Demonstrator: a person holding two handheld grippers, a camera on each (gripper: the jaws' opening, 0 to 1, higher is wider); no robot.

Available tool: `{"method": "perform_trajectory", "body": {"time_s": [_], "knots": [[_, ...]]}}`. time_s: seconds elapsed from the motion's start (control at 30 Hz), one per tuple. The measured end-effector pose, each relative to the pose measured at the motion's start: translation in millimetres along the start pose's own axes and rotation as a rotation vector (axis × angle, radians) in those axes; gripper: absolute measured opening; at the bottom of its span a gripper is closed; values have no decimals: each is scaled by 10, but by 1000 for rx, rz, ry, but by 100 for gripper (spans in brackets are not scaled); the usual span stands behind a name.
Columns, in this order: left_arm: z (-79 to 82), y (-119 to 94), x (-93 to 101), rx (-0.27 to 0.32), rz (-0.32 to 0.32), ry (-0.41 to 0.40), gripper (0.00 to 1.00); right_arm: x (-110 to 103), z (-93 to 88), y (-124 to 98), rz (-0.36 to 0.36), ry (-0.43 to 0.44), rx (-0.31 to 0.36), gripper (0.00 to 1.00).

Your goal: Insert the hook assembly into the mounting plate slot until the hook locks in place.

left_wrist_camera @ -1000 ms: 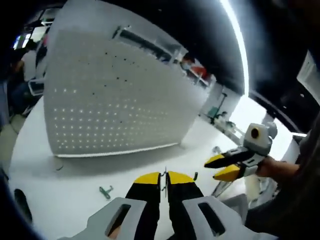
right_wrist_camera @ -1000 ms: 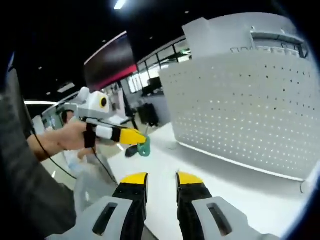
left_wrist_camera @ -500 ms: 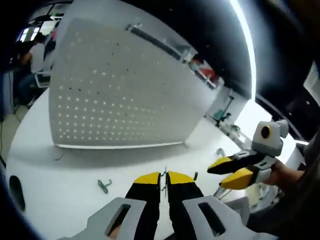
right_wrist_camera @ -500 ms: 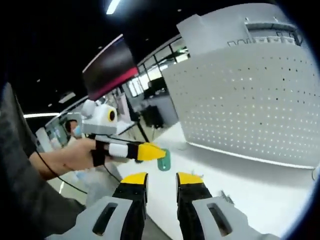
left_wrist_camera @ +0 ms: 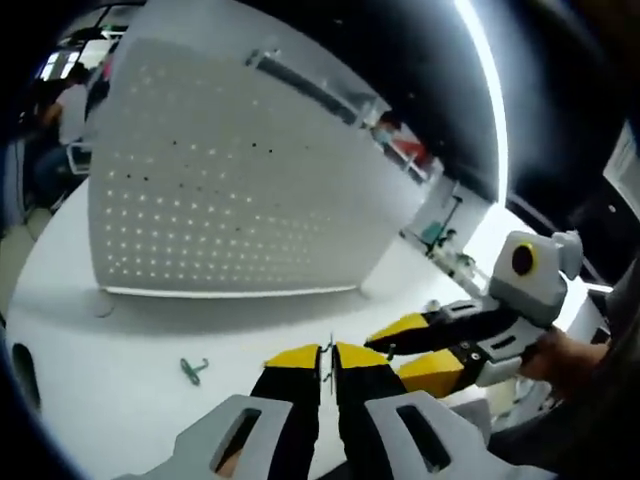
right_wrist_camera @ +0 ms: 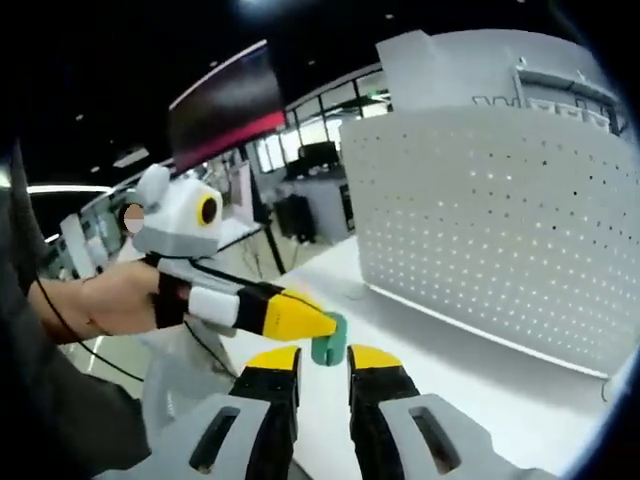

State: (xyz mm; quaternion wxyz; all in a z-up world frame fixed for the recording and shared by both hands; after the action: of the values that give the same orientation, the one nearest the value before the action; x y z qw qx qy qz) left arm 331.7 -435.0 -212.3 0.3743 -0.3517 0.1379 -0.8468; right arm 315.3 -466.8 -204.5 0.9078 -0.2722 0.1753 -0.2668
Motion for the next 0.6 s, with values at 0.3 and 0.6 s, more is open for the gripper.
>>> {"method": "perform_trajectory", "body": {"time_s": [0.3,0.6], "knots": [[31,-1,50,10,-16,0,3,2,25,18,-23,-31,6,9],[68,18,117,20,-48,-20,3,36,54,18,-62,-76,-1,6]]}}
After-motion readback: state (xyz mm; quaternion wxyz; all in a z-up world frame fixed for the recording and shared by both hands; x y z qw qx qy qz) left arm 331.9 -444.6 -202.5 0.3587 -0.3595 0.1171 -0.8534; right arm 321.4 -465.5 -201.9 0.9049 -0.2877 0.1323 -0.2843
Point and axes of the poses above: the point that each gripper's makers call its tool centre point, and the gripper's own axes: y roughly forward along the fingers, x roughly to its right, z roughly out of its top, the point moved 1 cm from there along -y, roughly backward along the fingers, and after that the axes turned 11 degrees about -x, right-handed, at the moved point
